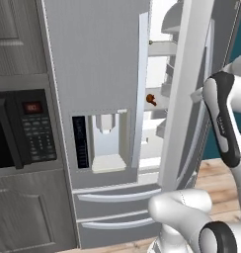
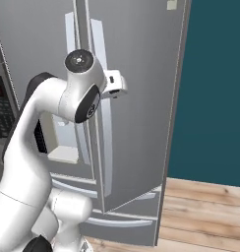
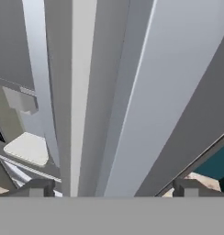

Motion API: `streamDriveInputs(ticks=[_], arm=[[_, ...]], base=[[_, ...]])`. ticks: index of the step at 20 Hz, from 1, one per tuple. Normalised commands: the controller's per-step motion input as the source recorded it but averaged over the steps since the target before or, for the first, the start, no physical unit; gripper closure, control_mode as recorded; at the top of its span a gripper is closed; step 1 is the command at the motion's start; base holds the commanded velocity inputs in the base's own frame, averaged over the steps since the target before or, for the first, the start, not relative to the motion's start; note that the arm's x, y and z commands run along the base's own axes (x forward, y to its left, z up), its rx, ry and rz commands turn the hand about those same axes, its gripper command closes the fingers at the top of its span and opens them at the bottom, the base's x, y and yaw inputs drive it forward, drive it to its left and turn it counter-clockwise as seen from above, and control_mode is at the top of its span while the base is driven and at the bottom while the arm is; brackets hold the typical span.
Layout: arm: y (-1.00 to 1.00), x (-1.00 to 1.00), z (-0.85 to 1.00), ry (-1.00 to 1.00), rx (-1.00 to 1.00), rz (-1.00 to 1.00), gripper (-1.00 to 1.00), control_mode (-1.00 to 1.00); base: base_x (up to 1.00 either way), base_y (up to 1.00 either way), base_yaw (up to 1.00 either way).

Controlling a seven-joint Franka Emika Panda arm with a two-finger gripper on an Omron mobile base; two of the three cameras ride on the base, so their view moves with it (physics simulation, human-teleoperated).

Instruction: Gather the eggplant and broccoli from the fridge and place them on a tray on the dining counter. Then gather the chicken drumsticks from the fridge and place them on the other tray.

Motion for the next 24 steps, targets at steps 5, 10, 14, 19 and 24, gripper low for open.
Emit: streamDriveInputs(ticks=[5,10,14,19,24], arm=[[0.32,-0.88,0.02,-0.28,0.00,0.00,-1.00,-1.00],[0.34,-0.21,0.00,-0.07,0.00,0.00,-1.00,-1.00],[-0.13,-0.04,0.00,0.00,0.06,0.07,-1.00,-1.00],[-0.42,-0.22,0.00,-0.01,0.14,0.15,-1.00,-1.00],[-0.02,-0.52,0.03,-0.05,0.11,0.10,-1.00,-1.00]], base=[[0.00,0.00,0.00],[0.00,0.00,0.00],[0.00,0.00,0.00],[0.00,0.00,0.00],[0.00,0.00,0.00]])
